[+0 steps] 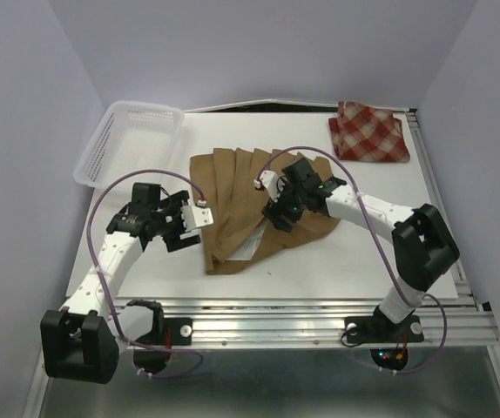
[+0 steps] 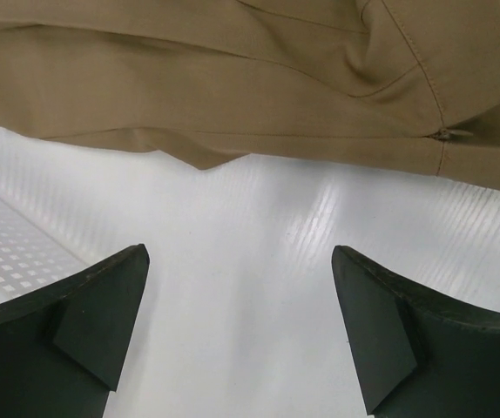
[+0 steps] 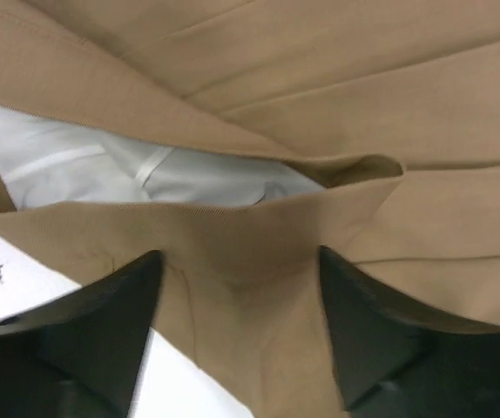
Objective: Fold and stack the skirts
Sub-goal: Flatten the skirt out
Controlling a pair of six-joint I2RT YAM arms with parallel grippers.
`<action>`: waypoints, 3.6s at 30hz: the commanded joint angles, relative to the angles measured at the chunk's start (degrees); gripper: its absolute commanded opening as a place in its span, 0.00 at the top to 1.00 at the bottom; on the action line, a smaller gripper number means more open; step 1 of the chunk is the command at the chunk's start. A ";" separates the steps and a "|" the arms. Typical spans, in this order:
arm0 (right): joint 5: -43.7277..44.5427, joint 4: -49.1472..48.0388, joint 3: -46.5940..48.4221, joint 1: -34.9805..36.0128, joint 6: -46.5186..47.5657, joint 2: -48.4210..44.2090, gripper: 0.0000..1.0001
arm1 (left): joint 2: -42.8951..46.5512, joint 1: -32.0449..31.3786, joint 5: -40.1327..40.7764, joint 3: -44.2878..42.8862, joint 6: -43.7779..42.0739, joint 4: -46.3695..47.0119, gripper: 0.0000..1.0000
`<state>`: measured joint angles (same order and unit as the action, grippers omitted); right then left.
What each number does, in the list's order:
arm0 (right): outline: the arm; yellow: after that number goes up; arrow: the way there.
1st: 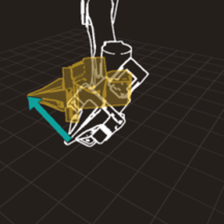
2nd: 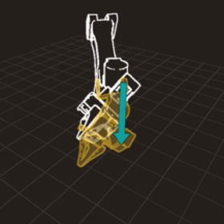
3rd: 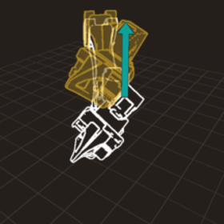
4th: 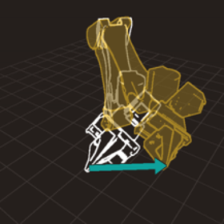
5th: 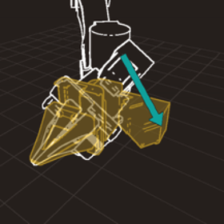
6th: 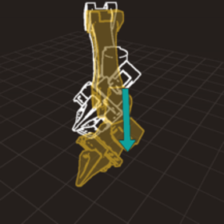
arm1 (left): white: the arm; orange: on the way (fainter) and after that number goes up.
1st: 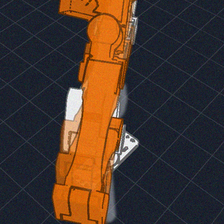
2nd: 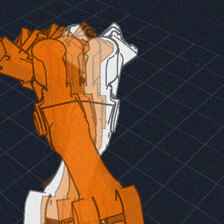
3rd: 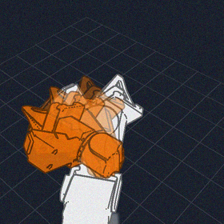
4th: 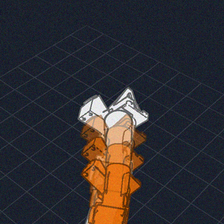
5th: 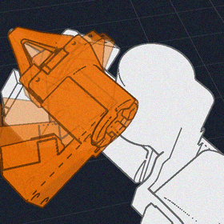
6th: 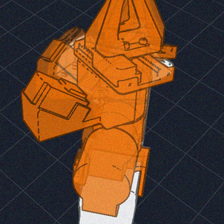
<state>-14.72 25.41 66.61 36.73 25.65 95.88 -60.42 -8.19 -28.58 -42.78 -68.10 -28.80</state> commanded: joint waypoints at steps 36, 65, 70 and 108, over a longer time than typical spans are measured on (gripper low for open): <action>-17.09 23.54 -15.10 -0.08 29.63 -22.04 0.99 | -13.14 -25.91 4.68 3.76 -53.03 -7.68 0.30; -11.64 24.16 -19.50 -0.08 29.02 -27.50 0.99 | 6.02 -20.55 0.28 9.12 -47.21 -5.31 0.01; -12.17 24.16 -19.59 -0.08 30.34 -25.65 0.99 | -0.48 -25.03 1.24 8.07 -51.78 -5.83 0.01; -8.84 21.45 12.80 -22.39 12.15 -35.07 0.99 | 16.12 -11.42 9.31 -10.55 43.28 27.82 1.00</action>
<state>-27.22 50.65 67.83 18.61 44.80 58.11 -45.17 -21.26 -31.14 -48.16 -48.38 -11.77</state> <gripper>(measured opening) 0.039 0.059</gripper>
